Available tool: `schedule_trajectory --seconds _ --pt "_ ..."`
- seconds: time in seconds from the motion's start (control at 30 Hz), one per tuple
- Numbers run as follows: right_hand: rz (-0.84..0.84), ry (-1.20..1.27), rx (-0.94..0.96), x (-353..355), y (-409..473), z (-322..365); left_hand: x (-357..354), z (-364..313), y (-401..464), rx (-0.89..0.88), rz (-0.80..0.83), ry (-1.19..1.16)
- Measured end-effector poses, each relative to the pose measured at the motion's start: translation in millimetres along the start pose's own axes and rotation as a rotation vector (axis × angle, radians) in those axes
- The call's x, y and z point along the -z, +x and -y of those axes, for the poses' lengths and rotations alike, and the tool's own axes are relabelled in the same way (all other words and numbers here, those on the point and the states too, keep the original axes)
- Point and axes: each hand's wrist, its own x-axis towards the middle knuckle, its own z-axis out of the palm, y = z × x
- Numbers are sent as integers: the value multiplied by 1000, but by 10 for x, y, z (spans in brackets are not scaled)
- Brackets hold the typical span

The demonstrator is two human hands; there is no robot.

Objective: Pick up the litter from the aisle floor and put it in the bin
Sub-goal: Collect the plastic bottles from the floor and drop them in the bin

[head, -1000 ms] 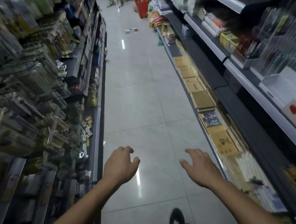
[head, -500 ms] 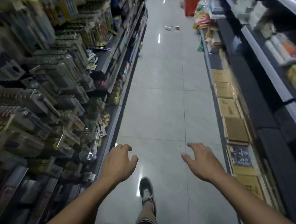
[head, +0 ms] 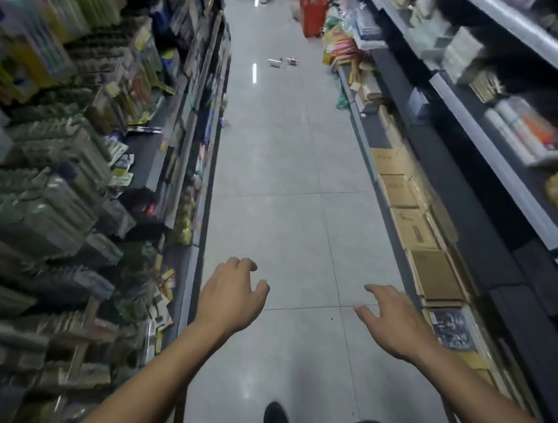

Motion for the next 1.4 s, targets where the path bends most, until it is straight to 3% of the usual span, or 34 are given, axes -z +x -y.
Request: schedule_trajectory --seconds 0.47,0.8,1.13,1.4 --pt "-52 134 -172 596 1954 -217 -105 -764 2572 -128 142 60" --pt "25 147 -70 1431 3973 -150 -67 -1243 4214 -6 108 62" --pt "95 27 118 1983 5800 669 202 -820 5425 184 59 18" --pt "75 -7 144 2174 7271 1463 479 -258 7013 193 29 3"
